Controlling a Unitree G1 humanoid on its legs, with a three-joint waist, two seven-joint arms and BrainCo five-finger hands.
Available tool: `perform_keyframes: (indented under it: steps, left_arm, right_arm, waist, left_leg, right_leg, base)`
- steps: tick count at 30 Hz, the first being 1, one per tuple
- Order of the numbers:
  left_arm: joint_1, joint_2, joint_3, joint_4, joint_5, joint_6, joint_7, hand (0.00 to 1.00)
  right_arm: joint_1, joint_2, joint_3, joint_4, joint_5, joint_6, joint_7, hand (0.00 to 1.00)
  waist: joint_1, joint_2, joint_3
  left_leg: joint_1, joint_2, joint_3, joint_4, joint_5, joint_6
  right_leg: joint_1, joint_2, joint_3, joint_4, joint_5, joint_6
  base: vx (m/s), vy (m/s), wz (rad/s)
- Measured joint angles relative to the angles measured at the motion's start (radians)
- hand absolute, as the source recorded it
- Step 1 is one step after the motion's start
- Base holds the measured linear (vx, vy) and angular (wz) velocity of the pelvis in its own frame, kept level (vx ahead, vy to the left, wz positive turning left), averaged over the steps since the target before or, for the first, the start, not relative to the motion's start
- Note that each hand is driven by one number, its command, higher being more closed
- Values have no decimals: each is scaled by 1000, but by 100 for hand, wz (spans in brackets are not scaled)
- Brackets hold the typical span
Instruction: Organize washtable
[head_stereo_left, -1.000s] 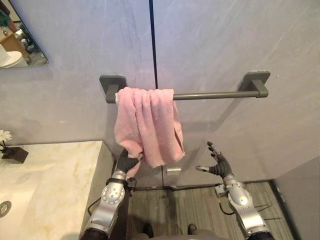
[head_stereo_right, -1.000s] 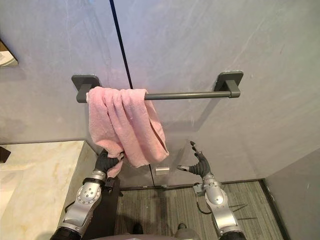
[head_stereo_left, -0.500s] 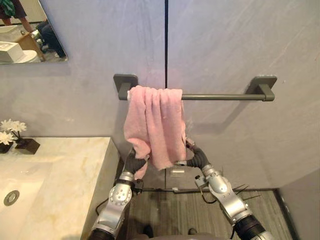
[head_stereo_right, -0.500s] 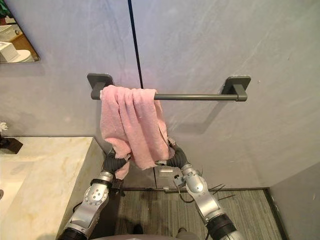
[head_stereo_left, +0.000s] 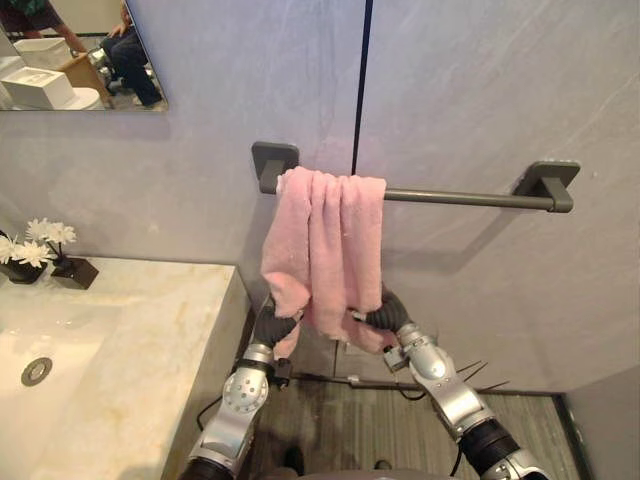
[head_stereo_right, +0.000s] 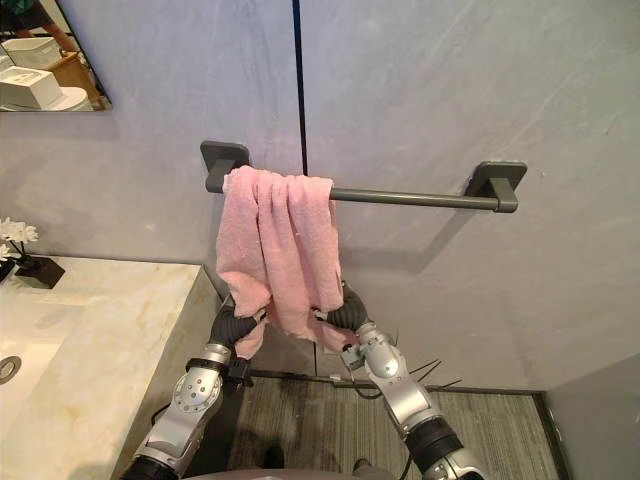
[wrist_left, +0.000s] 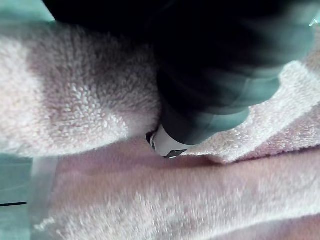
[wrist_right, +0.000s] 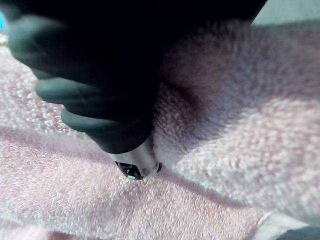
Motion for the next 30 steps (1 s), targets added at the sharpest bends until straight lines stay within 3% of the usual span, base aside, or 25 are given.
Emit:
perform_keyframes:
  steps: [4, 15, 20, 30]
  left_arm:
    - [7, 0, 23, 0, 2, -1, -13, 100]
    - [13, -93, 21, -24, -21, -6, -91, 100]
    - [13, -117, 21, -24, -38, -5, -107, 100]
    - [4, -132, 22, 72, -115, 1, -111, 100]
  right_arm:
    - [49, 6, -90, -15, 0, -6, 3, 100]
    - [198, 107, -256, -140, 47, -33, 16, 100]
    - [221, 118, -276, -161, 58, -34, 16, 100]
    - [179, 157, -299, -74, 58, -29, 16, 100]
  waist:
    - [-4, -2, 1]
    - [-36, -11, 4]
    - [-62, -11, 4]
    - [-70, 4, 7]
  left_leg:
    - [5, 0, 0, -1, 0, 0]
    - [14, 5, 43, -2, -15, -5]
    - [17, 3, 64, -1, -27, -3]
    - [27, 1, 90, 0, -36, -2]
  right_leg:
    - [0, 0, -4, -3, 0, 0]
    - [-14, 1, 42, 0, -1, 2]
    - [-20, 0, 63, 0, -3, 5]
    - [-17, 6, 88, 1, -5, 6]
  base:
    - [-17, -8, -1]
    - [-23, -8, -11]
    - [10, 0, -12]
    - [27, -4, -7]
